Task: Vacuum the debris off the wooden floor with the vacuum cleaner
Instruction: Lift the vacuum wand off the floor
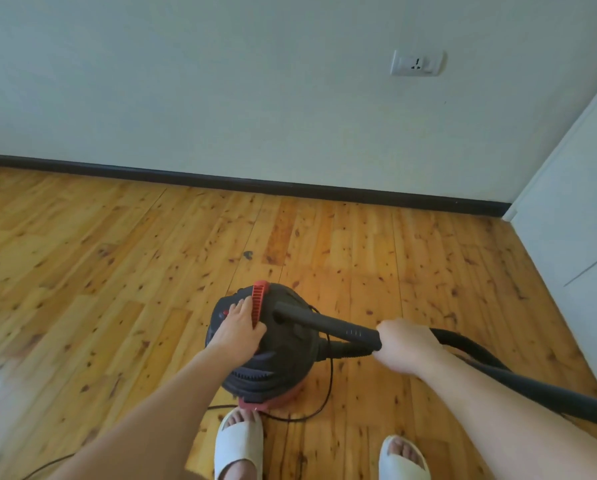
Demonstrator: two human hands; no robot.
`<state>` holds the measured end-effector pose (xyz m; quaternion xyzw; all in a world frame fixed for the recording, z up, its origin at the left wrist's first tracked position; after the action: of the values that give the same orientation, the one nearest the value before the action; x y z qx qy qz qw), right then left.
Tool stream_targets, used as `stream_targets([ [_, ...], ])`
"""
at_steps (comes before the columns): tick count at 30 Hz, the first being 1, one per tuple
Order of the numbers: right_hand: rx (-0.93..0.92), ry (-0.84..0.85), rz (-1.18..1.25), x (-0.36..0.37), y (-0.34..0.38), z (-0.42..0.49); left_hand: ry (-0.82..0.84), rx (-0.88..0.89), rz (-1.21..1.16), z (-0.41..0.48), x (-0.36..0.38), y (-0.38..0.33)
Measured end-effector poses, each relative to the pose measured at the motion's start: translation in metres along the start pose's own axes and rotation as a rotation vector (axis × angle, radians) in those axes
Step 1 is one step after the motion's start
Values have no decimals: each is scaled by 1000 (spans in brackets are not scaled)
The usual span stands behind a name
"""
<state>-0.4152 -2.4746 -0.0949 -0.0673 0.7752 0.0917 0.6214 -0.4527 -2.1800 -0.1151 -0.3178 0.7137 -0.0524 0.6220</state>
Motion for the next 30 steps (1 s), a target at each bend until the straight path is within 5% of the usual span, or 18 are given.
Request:
stream_targets([
  [7, -16, -27, 56, 23, 41, 13, -112, -124, 147, -16, 11, 14],
  [14, -34, -34, 33, 23, 54, 32, -244, -130, 25, -21, 24, 6],
  [21, -101, -33, 18, 21, 102, 65, -100, 8, 460, -21, 30, -1],
  [30, -89, -41, -50, 14, 36, 32, -57, 4, 403, -15, 28, 6],
])
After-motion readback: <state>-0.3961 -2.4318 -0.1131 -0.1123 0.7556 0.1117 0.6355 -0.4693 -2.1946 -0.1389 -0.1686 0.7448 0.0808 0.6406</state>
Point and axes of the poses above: each hand's wrist, its own z-axis towards the middle knuckle, its own x-axis out of the palm, y = z × x, the point moved 6 cm from there along z, towards the middle knuckle, and after that the axes turned 11 degrees about -y, right-handed, at the moved point
